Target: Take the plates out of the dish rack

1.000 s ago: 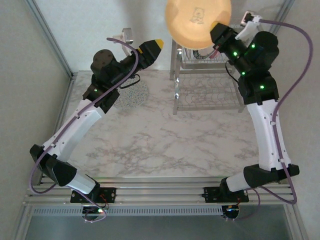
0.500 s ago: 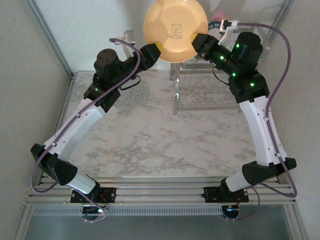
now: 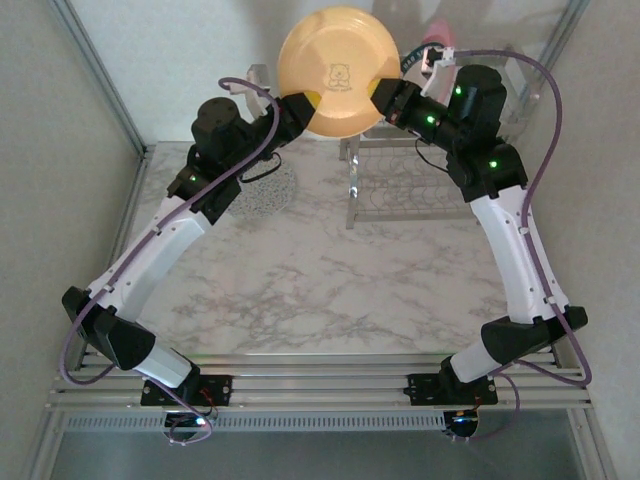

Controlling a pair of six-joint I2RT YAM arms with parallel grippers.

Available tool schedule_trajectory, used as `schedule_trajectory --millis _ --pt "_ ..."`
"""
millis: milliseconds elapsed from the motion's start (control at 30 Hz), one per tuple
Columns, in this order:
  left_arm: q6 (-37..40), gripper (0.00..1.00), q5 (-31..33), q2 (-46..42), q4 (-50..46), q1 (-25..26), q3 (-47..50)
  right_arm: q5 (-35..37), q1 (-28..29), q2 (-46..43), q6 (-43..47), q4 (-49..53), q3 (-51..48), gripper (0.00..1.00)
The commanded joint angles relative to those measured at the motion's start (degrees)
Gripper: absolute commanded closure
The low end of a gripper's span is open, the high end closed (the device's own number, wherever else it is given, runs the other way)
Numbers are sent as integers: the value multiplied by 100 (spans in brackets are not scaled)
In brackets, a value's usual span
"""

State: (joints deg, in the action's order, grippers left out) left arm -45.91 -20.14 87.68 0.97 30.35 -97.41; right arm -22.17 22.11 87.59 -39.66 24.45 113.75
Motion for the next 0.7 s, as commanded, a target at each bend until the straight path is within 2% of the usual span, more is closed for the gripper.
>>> schedule_trajectory --millis 0,67,133,200,467,667 --pt "174 100 -49 -111 17 56 -65 32 87 -147 166 194 190 73" --pt "152 100 -30 -207 17 50 -16 188 90 -220 374 297 198 56" --pt "113 100 -26 -277 -14 37 10 358 83 -276 579 453 247 45" --pt "70 100 -21 -342 -42 19 53 460 88 -331 768 584 295 39" --pt "-98 100 -75 -783 -271 -109 560 658 90 -912 1514 262 -217 29" --pt "-391 100 -162 -1488 -710 -447 1705 720 84 -1673 2337 -348 -1237 23"
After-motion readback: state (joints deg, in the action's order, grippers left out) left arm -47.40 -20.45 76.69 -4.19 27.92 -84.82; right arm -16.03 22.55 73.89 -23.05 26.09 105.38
